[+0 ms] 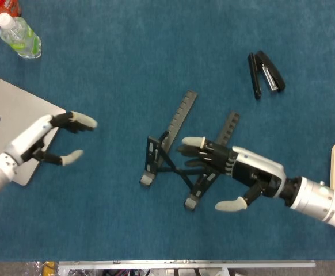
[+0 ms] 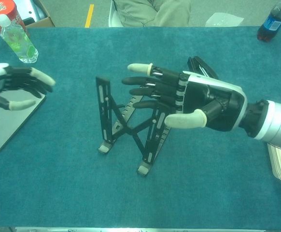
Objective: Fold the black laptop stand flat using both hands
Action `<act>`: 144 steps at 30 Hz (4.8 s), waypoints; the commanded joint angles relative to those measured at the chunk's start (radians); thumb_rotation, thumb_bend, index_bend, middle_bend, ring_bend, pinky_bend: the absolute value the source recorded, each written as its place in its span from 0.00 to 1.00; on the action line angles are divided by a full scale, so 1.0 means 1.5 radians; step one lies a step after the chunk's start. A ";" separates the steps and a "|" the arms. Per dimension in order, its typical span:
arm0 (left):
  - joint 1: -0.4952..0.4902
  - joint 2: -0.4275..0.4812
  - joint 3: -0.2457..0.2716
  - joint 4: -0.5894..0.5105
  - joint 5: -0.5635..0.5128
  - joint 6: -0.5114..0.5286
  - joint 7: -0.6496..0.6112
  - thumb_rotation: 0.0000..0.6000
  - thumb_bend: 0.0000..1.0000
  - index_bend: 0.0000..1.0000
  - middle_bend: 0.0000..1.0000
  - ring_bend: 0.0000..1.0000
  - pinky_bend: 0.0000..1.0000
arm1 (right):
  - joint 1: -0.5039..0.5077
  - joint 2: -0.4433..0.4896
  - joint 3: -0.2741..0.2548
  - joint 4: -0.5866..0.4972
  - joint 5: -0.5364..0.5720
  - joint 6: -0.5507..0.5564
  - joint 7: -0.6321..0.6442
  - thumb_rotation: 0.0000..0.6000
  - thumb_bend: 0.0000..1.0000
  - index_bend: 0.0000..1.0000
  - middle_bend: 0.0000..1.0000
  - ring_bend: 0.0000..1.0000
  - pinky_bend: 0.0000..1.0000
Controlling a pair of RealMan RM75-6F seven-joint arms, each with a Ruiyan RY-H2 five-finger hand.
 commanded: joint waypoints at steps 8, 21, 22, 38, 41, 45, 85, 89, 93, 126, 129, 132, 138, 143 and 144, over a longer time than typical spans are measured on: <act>-0.134 -0.083 0.045 0.072 0.082 -0.008 -0.236 1.00 0.33 0.27 0.31 0.26 0.27 | 0.017 0.000 -0.010 -0.018 -0.003 0.005 -0.012 1.00 0.16 0.00 0.07 0.00 0.07; -0.227 -0.150 0.068 0.120 0.103 0.030 -0.358 1.00 0.33 0.27 0.31 0.26 0.27 | 0.035 0.000 -0.019 -0.020 -0.002 0.011 -0.009 1.00 0.16 0.00 0.07 0.00 0.07; -0.233 -0.156 0.068 0.125 0.100 0.029 -0.362 1.00 0.33 0.27 0.31 0.26 0.27 | 0.037 0.000 -0.019 -0.020 -0.002 0.012 -0.009 1.00 0.15 0.00 0.07 0.00 0.07; -0.275 -0.210 0.112 0.199 0.081 0.050 -0.436 0.97 0.33 0.26 0.31 0.26 0.27 | 0.044 -0.006 -0.027 -0.008 0.008 0.021 -0.004 1.00 0.16 0.00 0.07 0.00 0.07; -0.275 -0.212 0.127 0.202 0.087 0.062 -0.444 0.94 0.33 0.26 0.31 0.26 0.27 | 0.046 -0.009 -0.028 -0.006 0.009 0.020 -0.005 1.00 0.16 0.00 0.07 0.00 0.07; -0.272 -0.211 0.143 0.203 0.088 0.078 -0.446 0.93 0.33 0.26 0.31 0.26 0.27 | 0.048 -0.011 -0.027 -0.005 0.013 0.018 -0.006 1.00 0.16 0.00 0.07 0.00 0.07; -0.275 -0.196 0.202 0.177 0.074 0.103 -0.430 0.92 0.33 0.25 0.30 0.26 0.27 | 0.009 -0.002 -0.103 0.050 0.003 0.028 -0.015 1.00 0.16 0.00 0.07 0.00 0.07; -0.276 -0.195 0.204 0.178 0.073 0.103 -0.430 0.92 0.33 0.25 0.30 0.26 0.27 | 0.003 -0.015 -0.110 0.069 0.007 0.019 -0.017 1.00 0.15 0.00 0.07 0.00 0.07; -0.278 -0.192 0.204 0.176 0.071 0.103 -0.429 0.92 0.33 0.25 0.30 0.26 0.27 | 0.003 -0.030 -0.114 0.088 0.007 0.007 -0.017 1.00 0.16 0.00 0.07 0.00 0.07; -0.289 -0.183 0.201 0.160 0.060 0.091 -0.419 0.92 0.33 0.25 0.30 0.26 0.27 | 0.018 -0.105 -0.129 0.142 0.006 -0.021 0.021 1.00 0.16 0.00 0.07 0.00 0.07; -0.289 -0.182 0.201 0.160 0.059 0.089 -0.418 0.93 0.33 0.25 0.30 0.26 0.27 | 0.018 -0.103 -0.131 0.142 0.006 -0.017 0.021 1.00 0.16 0.00 0.07 0.00 0.07; -0.289 -0.184 0.199 0.160 0.056 0.087 -0.418 0.92 0.33 0.25 0.30 0.26 0.27 | 0.017 -0.101 -0.134 0.142 0.007 -0.012 0.019 1.00 0.16 0.00 0.07 0.00 0.07; -0.297 -0.187 0.192 0.155 0.053 0.078 -0.416 0.92 0.33 0.25 0.31 0.26 0.27 | 0.007 -0.075 -0.129 0.135 0.012 0.027 0.019 1.00 0.16 0.00 0.07 0.00 0.07; -0.310 -0.195 0.179 0.151 0.046 0.060 -0.412 0.92 0.33 0.25 0.31 0.26 0.27 | -0.005 -0.037 -0.123 0.121 0.013 0.071 0.011 1.00 0.16 0.00 0.07 0.00 0.07; -0.313 -0.198 0.176 0.150 0.045 0.055 -0.412 0.92 0.33 0.25 0.31 0.26 0.27 | -0.009 -0.029 -0.121 0.118 0.014 0.083 0.010 1.00 0.16 0.00 0.07 0.00 0.07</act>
